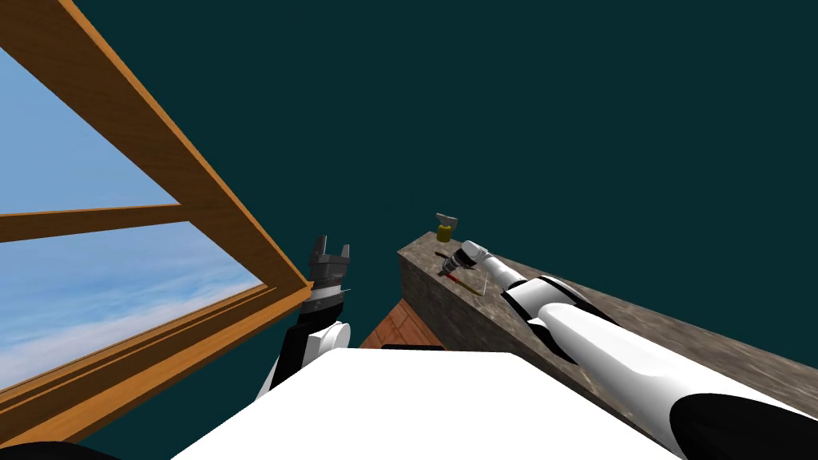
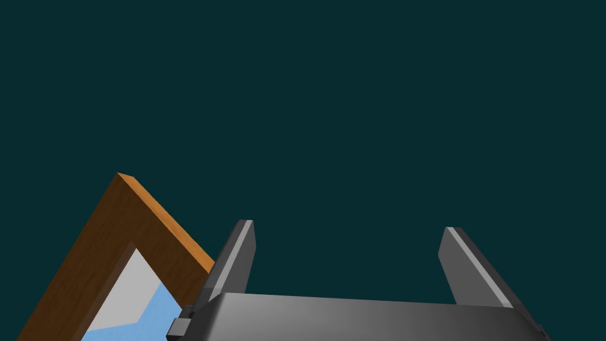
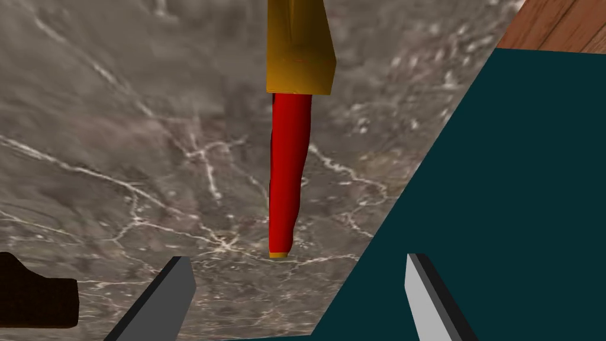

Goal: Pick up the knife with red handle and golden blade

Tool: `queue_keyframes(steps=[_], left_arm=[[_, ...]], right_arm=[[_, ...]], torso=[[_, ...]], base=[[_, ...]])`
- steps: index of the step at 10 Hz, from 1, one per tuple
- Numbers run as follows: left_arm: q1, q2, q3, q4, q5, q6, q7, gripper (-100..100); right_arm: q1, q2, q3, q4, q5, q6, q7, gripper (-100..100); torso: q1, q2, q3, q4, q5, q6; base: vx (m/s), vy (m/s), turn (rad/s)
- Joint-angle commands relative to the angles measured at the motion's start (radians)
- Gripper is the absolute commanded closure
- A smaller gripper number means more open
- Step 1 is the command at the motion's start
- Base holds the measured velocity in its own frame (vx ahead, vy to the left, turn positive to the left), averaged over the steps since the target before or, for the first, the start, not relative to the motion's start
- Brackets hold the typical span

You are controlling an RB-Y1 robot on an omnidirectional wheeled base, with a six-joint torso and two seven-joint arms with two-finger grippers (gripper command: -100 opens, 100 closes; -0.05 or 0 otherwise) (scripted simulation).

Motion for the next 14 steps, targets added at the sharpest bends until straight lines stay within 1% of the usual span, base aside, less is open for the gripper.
queue_keyframes(steps=[1, 2, 3, 4, 5, 6, 7, 8, 10, 11, 13, 14], left_arm=[[0.000, 0.000, 0.000, 0.000, 0.000, 0.000, 0.000, 0], [0.000, 0.000, 0.000, 0.000, 0.000, 0.000, 0.000, 0], [0.000, 0.000, 0.000, 0.000, 0.000, 0.000, 0.000, 0], [0.000, 0.000, 0.000, 0.000, 0.000, 0.000, 0.000, 0], [0.000, 0.000, 0.000, 0.000, 0.000, 0.000, 0.000, 0], [0.000, 0.000, 0.000, 0.000, 0.000, 0.000, 0.000, 0], [0.000, 0.000, 0.000, 0.000, 0.000, 0.000, 0.000, 0], [0.000, 0.000, 0.000, 0.000, 0.000, 0.000, 0.000, 0], [0.000, 0.000, 0.000, 0.000, 0.000, 0.000, 0.000, 0], [0.000, 0.000, 0.000, 0.000, 0.000, 0.000, 0.000, 0], [0.000, 0.000, 0.000, 0.000, 0.000, 0.000, 0.000, 0], [0.000, 0.000, 0.000, 0.000, 0.000, 0.000, 0.000, 0]], right_arm=[[-0.030, -0.009, 0.021, 0.046, 0.050, -0.032, -0.013, -100], [-0.030, -0.009, 0.021, 0.046, 0.064, -0.032, -0.013, -100], [-0.055, -0.016, 0.038, 0.086, 0.103, -0.055, -0.019, -100], [-0.055, -0.016, 0.038, 0.086, 0.112, -0.055, -0.019, -100], [-0.076, -0.022, 0.054, 0.115, 0.150, -0.077, -0.024, -100], [-0.076, -0.022, 0.054, 0.123, 0.156, -0.077, -0.024, -100], [-0.096, -0.028, 0.069, 0.156, 0.196, -0.097, -0.028, -100], [-0.096, -0.028, 0.069, 0.156, 0.196, -0.097, -0.028, -100], [-0.126, -0.041, 0.093, 0.209, 0.261, -0.131, -0.035, -100], [-0.126, -0.041, 0.093, 0.209, 0.261, -0.131, -0.035, -100], [-0.146, -0.053, 0.110, 0.242, 0.304, -0.154, -0.040, -100], [-0.146, -0.053, 0.110, 0.242, 0.304, -0.154, -0.040, -100]], torso=[[0.000, 0.000, 0.000, 0.000, 0.000, 0.000], [0.000, 0.000, 0.000, 0.000, 0.000, 0.000], [0.000, 0.000, 0.000, 0.000, 0.000, 0.000], [0.000, 0.001, 0.000, 0.000, 0.000, 0.000], [0.000, 0.000, 0.000, 0.000, 0.000, 0.000], [0.000, 0.000, 0.000, 0.000, 0.000, -0.001], [0.000, 0.000, 0.000, 0.000, 0.000, 0.000], [0.000, 0.000, 0.000, 0.000, 0.000, 0.000], [0.000, 0.001, 0.000, 0.000, 0.000, 0.000], [0.000, 0.002, 0.001, 0.000, 0.000, 0.000], [0.001, 0.001, 0.000, 0.000, 0.000, 0.000], [0.001, 0.001, 0.000, 0.000, 0.000, 0.000]], base=[[-0.037, -0.006, 0.102], [-0.035, -0.009, 0.074], [-0.044, 0.003, 0.128], [-0.035, -0.003, 0.064], [-0.037, -0.005, 0.130], [-0.031, -0.001, 0.062], [-0.036, 0.003, 0.099], [-0.036, 0.000, 0.056], [-0.055, 0.007, 0.116], [-0.047, 0.003, 0.044], [-0.039, 0.015, 0.075], [-0.032, 0.015, 0.034]])
